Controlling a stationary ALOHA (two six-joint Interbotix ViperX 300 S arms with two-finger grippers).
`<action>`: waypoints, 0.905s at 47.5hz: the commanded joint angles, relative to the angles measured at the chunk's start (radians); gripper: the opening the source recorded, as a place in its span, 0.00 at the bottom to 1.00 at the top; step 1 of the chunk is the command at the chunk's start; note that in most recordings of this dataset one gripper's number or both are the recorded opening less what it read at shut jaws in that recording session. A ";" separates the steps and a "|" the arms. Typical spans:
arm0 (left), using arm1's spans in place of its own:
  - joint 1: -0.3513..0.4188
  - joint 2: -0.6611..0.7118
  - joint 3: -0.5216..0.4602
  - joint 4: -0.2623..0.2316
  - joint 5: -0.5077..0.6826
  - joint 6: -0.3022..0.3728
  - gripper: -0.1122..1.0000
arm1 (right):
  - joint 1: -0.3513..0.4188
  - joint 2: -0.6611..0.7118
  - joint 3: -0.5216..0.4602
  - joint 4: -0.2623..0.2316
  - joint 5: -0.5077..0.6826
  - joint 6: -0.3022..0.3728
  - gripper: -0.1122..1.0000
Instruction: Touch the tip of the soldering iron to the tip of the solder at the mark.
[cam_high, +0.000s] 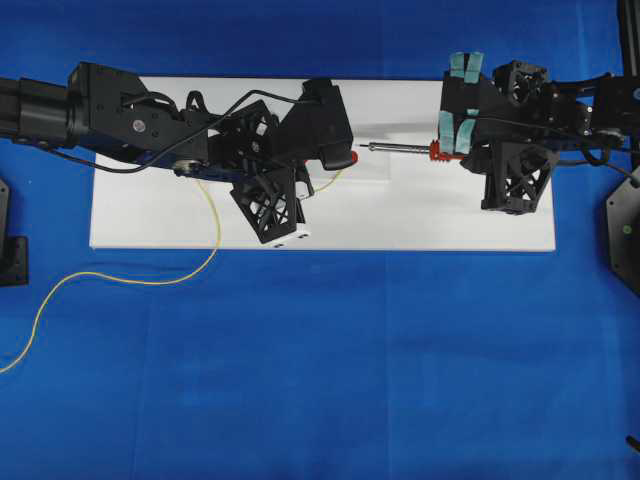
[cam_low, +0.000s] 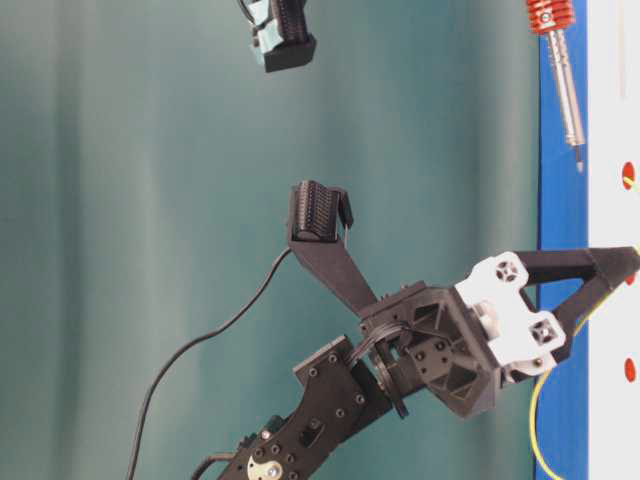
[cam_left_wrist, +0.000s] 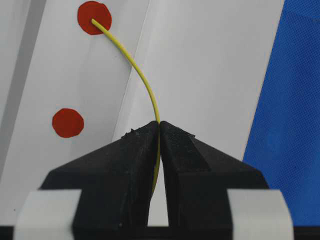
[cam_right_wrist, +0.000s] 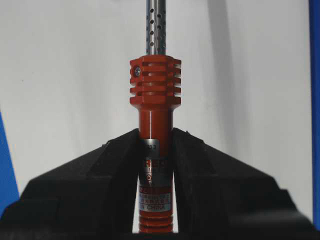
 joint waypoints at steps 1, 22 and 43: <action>-0.006 -0.015 -0.025 0.002 -0.002 -0.002 0.12 | 0.000 0.003 -0.020 -0.003 -0.005 0.002 0.16; -0.006 -0.015 -0.026 0.003 0.000 -0.002 0.12 | 0.014 0.092 -0.061 -0.002 -0.005 0.000 0.16; -0.006 -0.011 -0.038 0.002 0.031 -0.003 0.12 | 0.015 0.104 -0.063 -0.003 -0.002 0.003 0.16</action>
